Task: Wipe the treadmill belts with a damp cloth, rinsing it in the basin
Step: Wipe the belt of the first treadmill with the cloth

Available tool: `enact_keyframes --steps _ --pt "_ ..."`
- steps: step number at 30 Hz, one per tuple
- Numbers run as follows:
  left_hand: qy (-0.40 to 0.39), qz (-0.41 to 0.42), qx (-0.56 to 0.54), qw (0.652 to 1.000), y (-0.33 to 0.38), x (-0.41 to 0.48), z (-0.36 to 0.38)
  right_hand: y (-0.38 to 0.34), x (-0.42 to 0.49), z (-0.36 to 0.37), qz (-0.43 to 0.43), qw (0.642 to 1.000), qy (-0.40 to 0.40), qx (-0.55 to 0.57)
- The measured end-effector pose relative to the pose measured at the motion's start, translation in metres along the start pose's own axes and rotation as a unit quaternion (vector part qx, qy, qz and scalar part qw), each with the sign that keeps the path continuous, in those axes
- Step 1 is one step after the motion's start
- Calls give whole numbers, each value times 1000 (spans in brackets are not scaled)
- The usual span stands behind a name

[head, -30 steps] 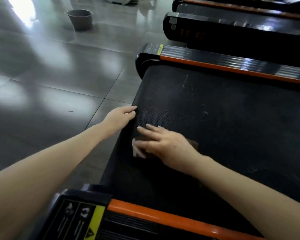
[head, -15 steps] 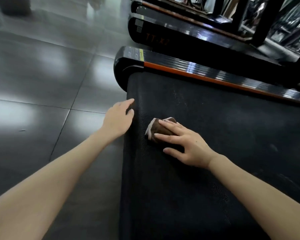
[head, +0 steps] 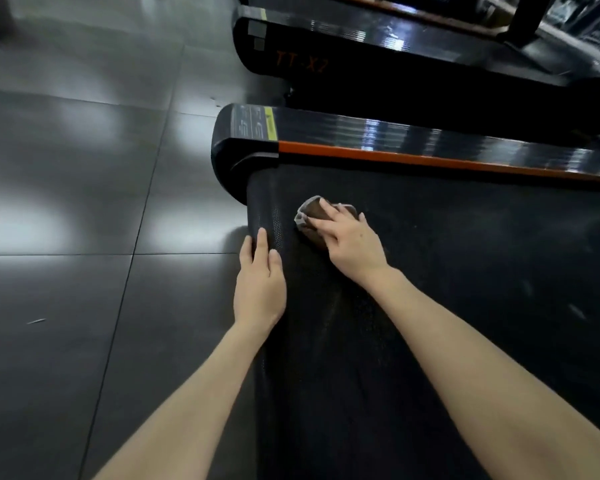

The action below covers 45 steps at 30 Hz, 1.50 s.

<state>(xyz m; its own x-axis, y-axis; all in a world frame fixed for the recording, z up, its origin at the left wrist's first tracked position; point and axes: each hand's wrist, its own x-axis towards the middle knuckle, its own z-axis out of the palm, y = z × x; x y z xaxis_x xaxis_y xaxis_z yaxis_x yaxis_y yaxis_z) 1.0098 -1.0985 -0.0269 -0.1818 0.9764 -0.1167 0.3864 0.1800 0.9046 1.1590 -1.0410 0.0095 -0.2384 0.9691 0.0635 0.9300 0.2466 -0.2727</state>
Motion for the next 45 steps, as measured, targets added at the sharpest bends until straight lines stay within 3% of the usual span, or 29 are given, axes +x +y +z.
enact_keyframes --steps 4,8,11,14,20,25,27,29,31,32,35,38,45 --pt "-13 -6 -18 1000 0 -1 -2 -3 -57 -7 -64 996 -37 55" --pt "-21 -1 -18 1000 1 -2 -5 -4 -157 -8 -151 987 -56 19" --pt "-26 -6 -15 1000 3 -1 -5 -4 -141 -3 -172 984 -51 -16" --pt "-39 -19 -39 998 0 1 -6 -12 -95 3 -142 989 -40 -10" --pt "-46 -34 -85 995 -5 1 -4 -3 46 7 15 1000 7 -4" --pt "-49 -37 -95 994 -7 3 -3 -1 96 8 38 999 3 -13" --pt "-51 -37 -95 993 -7 3 -3 -8 73 7 9 1000 17 -4" --pt "-46 -31 -99 994 -6 3 -5 -13 31 9 -75 997 35 -2" --pt "-47 -33 -104 993 -7 5 -4 -6 4 5 -158 987 6 -4" --pt "-47 -36 -103 993 -7 4 -4 1 10 3 -160 987 -6 -4" --pt "-49 -35 -106 993 -8 2 -4 16 75 0 18 999 41 -2" --pt "-51 -25 -115 992 -10 2 -3 9 124 8 173 981 88 -15" --pt "-50 -43 -128 990 -10 2 -3 -26 130 16 66 996 41 -43"
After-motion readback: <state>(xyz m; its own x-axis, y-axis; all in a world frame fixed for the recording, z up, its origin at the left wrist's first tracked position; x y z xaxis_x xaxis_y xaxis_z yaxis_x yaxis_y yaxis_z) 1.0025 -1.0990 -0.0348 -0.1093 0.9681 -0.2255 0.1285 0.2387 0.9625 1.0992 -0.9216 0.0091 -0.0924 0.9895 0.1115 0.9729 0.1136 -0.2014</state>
